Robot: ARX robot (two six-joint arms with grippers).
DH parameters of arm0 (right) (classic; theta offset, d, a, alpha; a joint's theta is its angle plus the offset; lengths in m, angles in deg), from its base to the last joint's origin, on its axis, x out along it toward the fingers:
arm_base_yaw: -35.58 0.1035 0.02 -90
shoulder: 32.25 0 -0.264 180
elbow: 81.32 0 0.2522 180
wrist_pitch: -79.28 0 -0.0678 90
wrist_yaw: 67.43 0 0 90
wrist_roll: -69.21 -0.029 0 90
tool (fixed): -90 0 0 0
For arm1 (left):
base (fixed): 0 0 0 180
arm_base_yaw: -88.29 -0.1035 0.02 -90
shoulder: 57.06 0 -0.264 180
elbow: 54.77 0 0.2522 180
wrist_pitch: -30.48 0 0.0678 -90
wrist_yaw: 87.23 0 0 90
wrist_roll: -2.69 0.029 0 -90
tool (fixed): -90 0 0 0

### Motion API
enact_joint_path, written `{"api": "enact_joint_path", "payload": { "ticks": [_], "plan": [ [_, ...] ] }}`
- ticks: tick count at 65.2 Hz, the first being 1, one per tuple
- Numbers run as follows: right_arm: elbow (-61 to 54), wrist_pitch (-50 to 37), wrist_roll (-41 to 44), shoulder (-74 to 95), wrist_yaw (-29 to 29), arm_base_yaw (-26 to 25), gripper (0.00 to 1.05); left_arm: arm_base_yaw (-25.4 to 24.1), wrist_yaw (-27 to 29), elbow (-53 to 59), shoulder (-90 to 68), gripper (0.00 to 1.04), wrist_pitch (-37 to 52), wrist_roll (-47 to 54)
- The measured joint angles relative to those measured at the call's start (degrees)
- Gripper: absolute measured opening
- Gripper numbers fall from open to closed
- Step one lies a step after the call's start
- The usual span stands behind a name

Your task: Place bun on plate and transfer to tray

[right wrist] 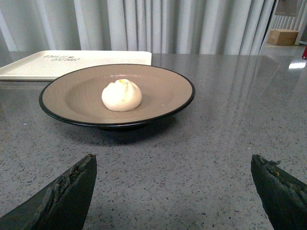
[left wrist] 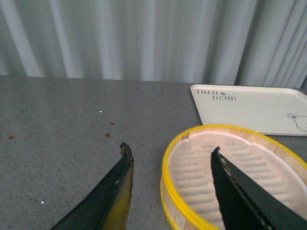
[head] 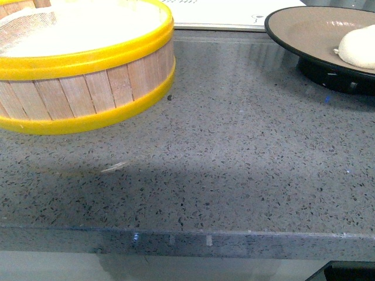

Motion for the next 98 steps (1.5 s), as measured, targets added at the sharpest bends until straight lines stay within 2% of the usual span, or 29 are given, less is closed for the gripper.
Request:
{"api": "enact_joint_path", "payload": {
  "ticks": [4,9,10,31,79,82,86,98],
  "plan": [
    [0.0,0.0,0.0,0.0,0.2,0.0,0.96,0.0,-0.2,2.9,1.1,0.24,0.9,-0.1],
    [0.0,0.0,0.0,0.0,0.2,0.0,0.96,0.0,-0.1,7.2,3.8,0.04,2.3,-0.3],
    [0.0,0.0,0.0,0.0,0.2,0.0,0.96,0.0,-0.1,7.5,4.0,0.04,2.4,-0.6],
    [0.0,0.0,0.0,0.0,0.1,0.0,0.96,-0.1,-0.1,16.2,11.4,0.04,3.7,-0.7],
    [0.0,0.0,0.0,0.0,0.1,0.0,0.96,-0.1,-0.1,22.2,21.5,0.04,0.2,-0.7],
    [0.0,0.0,0.0,0.0,0.1,0.0,0.96,-0.1,-0.1,22.6,23.4,0.04,-1.4,-0.7],
    [0.0,0.0,0.0,0.0,0.2,0.0,0.96,-0.1,-0.1,23.0,29.5,0.04,-8.2,-0.7],
    [0.0,0.0,0.0,0.0,0.1,0.0,0.96,-0.1,-0.1,23.0,32.3,0.04,-8.6,-0.7]
  ]
}}
